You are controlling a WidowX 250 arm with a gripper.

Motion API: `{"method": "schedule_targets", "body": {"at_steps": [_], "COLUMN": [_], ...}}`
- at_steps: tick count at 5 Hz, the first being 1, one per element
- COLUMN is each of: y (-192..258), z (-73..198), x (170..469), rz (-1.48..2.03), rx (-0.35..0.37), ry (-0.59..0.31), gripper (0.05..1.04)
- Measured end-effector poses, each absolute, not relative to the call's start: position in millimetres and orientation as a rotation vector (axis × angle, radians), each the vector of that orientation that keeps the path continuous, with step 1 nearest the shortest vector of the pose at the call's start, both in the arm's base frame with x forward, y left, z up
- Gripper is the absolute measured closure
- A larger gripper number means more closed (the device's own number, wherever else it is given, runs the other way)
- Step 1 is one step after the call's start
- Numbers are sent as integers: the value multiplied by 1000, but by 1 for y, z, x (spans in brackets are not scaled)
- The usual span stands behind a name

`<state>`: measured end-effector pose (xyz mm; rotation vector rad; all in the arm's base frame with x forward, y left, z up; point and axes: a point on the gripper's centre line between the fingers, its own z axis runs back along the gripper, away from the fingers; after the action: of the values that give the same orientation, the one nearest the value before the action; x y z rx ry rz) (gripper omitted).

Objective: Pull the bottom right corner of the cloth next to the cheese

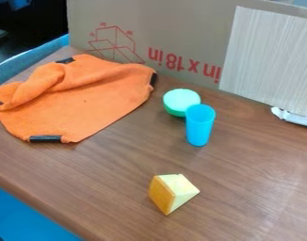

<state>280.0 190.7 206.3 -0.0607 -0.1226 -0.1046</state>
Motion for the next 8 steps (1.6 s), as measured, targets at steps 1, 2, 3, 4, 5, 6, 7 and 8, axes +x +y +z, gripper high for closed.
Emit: {"method": "schedule_targets", "body": {"at_steps": [1, 2, 3, 4, 5, 6, 7, 8], "y": [191, 189, 190, 194, 199, 195, 190, 191], "z": [194, 180, 157, 137, 127, 101, 71, 43], "x": [282, 280, 276, 278, 284, 296, 309, 314], "rz": [-105, -130, -142, -134, -113, -110, -90, -67], "rx": [-87, -100, -92, -51, -5, -16, 32, 21], "ry": [-97, -93, -86, -116, -160, -145, -117, -69], "gripper": [85, 85, 86, 85, 85, 85, 85, 85]}}
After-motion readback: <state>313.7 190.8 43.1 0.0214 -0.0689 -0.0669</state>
